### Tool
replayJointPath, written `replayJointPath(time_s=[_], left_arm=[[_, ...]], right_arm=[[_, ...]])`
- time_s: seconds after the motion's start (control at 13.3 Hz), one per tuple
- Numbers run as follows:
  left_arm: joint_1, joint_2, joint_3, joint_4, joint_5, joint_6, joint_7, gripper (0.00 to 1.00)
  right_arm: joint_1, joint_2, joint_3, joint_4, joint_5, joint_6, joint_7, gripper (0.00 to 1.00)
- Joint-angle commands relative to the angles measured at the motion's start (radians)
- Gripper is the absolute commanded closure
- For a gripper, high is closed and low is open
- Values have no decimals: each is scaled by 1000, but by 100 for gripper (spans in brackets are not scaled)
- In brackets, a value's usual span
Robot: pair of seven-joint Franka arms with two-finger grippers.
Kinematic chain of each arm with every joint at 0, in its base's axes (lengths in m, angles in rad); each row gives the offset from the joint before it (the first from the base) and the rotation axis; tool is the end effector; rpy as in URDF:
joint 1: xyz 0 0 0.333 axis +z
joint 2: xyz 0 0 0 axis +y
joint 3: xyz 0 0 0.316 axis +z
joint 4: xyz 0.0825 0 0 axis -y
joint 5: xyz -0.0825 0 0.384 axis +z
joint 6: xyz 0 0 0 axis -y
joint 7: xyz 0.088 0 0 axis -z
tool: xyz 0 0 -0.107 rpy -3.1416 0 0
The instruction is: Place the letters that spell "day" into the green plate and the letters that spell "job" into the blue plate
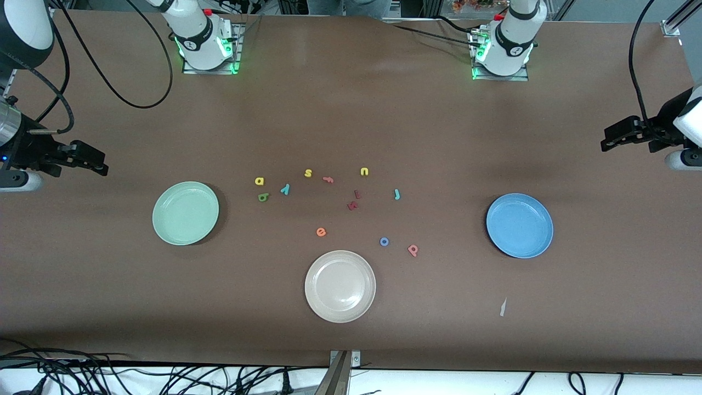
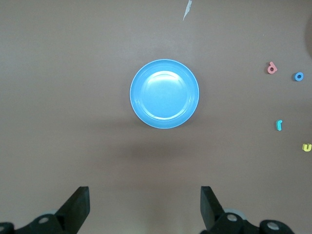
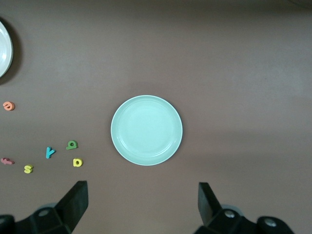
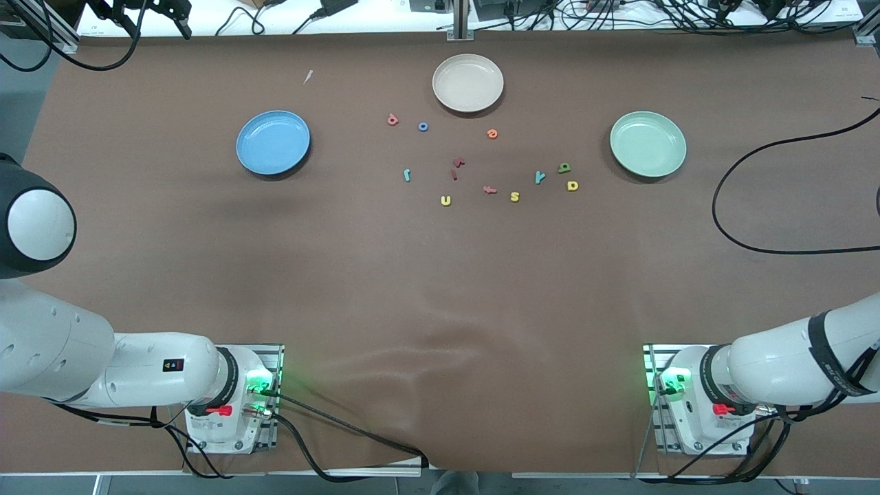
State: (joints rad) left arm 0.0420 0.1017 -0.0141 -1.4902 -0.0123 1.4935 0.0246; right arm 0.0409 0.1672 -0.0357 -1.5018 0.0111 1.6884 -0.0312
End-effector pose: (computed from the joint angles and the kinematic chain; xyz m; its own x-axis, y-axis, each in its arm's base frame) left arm 0.5767 0.0151 0.5983 0.9952 0.0022 -0.0979 0.0037 -0.9999 0.0161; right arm 0.6142 0.0060 0.5701 0.9992 0.0357 0.0197 0.0358 -0.9993 -0.0045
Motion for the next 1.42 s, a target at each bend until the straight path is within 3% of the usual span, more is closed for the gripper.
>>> replayJointPath(time_s=[0.0,0.52,0.9,1.12,1.35], left_arm=[[-1,3,-1,18,-23,-1,8,0],[-39,42,-30,19,-54,-5,31,0],[-186,117,-36,15,-60,11,20,0],[-238,206,-56,15,-115,116,17,0],[-316,288,-59,8,-118,232,-113,0]], right_arm=[[-4,2,-1,9,21,2,2,0],[-4,2,-1,9,21,-1,2,0],[-4,2,-1,9,18,1,1,0],[-4,2,-1,9,20,1,2,0],[-3,2,-1,9,20,1,4,0]])
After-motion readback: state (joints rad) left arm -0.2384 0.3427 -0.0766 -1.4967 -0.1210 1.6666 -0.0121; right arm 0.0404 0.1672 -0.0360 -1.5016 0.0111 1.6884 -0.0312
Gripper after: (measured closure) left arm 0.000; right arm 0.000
